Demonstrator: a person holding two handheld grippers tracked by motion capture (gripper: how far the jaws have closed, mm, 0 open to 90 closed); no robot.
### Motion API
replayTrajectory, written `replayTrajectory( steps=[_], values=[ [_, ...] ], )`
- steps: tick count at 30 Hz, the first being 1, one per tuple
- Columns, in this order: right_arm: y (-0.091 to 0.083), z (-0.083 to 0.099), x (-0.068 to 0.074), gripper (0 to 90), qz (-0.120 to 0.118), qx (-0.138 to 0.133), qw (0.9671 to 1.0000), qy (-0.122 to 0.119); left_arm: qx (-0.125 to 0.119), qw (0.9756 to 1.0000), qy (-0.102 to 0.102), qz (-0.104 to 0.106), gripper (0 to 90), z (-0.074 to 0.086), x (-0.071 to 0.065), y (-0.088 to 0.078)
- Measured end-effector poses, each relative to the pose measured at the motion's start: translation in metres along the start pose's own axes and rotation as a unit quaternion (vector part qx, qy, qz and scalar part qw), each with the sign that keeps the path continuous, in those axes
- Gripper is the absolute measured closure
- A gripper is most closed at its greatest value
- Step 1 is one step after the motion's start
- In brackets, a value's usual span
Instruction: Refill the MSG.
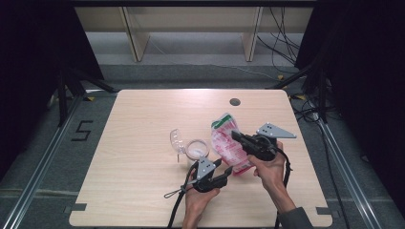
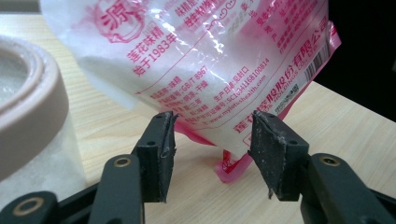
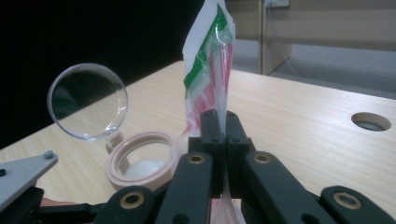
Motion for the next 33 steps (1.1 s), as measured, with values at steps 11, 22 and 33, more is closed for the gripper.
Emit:
replayTrajectory(
  steps=[11,22,33],
  values=[
    [-0.023,0.008,-0.011,90.0,0.006,-0.008,0.9999,0.006,-0.004,0.9999,-0.005,-0.009,49.4,-0.006,-0.003,-0.007],
    [-0.044,0.017,-0.012,90.0,-0.003,-0.031,0.9994,0.015,0.002,1.0000,0.003,-0.005,47.1,-0.007,-0.007,-0.012],
    [-0.065,0.026,-0.009,90.0,-0.009,-0.032,0.9992,0.022,-0.004,0.9999,0.002,-0.012,46.7,-0.011,-0.001,-0.022]
  ],
)
Point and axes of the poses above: each handheld gripper's, and its own axes: y roughly forward along the jaws, z roughly out of its underside, x roughly to its left, the point moved 9 cm from there along y, roughly forward along the jaws, and after that the axes turned 2 degrees about z, right-handed, at the moved point
